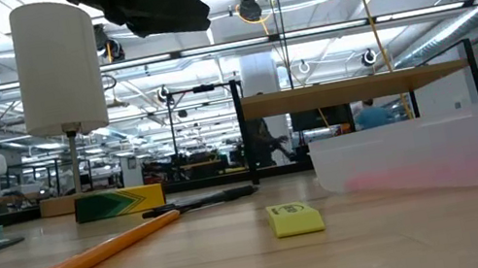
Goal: Pack school essentials
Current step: Put the black pen into the purple supply box
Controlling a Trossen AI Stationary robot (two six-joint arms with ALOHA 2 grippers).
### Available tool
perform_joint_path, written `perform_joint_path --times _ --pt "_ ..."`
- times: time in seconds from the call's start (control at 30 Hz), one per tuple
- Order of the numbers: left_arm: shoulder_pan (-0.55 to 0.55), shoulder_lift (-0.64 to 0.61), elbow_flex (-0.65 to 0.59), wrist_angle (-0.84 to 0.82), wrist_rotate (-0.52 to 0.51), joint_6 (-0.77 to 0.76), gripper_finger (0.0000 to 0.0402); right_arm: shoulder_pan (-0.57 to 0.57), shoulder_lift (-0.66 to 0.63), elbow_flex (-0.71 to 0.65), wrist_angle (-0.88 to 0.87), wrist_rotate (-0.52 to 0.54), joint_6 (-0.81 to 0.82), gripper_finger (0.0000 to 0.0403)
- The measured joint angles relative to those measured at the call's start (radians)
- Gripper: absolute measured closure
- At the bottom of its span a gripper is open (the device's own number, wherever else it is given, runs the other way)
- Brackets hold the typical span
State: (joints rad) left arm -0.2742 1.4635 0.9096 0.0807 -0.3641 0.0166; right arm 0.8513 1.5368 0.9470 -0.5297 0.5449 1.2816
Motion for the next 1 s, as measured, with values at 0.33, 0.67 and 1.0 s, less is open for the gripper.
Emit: perform_joint_path --times 0.33,0.67,1.0 --pt "0.000 0.000 0.000 0.000 0.000 -0.021 0.0188 -0.032 -0.026 0.000 -0.001 0.005 -0.088 0.0274" --pt "-0.009 0.000 0.000 -0.029 0.000 -0.045 0.0188 -0.117 -0.148 0.000 0.003 0.104 -0.385 0.0275" --pt "-0.023 0.000 0.000 -0.121 -0.035 -0.117 0.0188 -0.190 -0.276 0.000 0.003 0.223 -0.702 0.0275"
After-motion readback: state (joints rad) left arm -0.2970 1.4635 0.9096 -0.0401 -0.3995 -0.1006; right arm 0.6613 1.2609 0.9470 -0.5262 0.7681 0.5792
